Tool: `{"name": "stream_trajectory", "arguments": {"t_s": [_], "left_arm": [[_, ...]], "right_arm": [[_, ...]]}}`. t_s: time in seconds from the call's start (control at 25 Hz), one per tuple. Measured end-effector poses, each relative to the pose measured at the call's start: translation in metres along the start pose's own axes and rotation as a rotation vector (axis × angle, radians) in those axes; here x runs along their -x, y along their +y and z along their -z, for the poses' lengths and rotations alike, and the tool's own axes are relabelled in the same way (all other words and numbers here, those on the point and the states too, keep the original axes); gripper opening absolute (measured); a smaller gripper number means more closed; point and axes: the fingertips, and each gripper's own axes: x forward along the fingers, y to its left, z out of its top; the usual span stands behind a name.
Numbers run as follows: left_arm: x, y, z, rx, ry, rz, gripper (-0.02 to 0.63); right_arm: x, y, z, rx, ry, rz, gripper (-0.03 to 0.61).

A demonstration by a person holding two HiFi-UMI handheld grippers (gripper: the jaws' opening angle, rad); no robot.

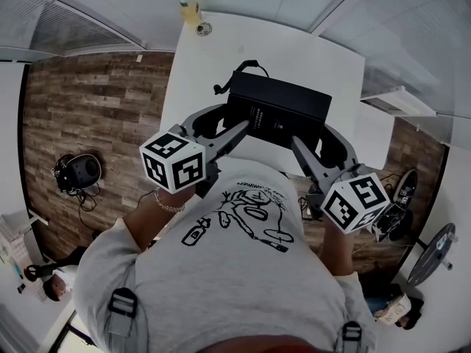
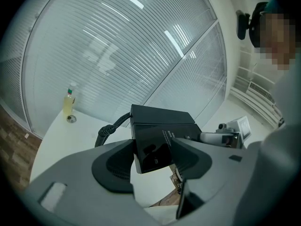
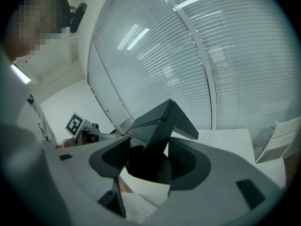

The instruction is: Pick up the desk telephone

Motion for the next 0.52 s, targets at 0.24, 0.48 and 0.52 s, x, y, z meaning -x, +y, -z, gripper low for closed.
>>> {"name": "stream_trajectory", "arguments": {"t_s": [0.24,0.48,0.52], "left_arm": [[0.0016,-0.0024,-0.0002,0.003,-0.007,0.002,0.242],[0.0011,-0.0014,0.0008,0.005,-0.009,0.001,0.242],[0.0010,-0.0014,0.0012,0.007,-0.008,0.001,0.242]], "right_arm": [[0.0022,0.0007,-0.0006,0.000,-0.006,-0.006,0.236],[0.0017,0.0006,0.0001,-0.002,-0.006,-0.005,0.236],[0.0018,0.0005,0.0002,-0.002,-0.007,-0.005,0.236]]}}
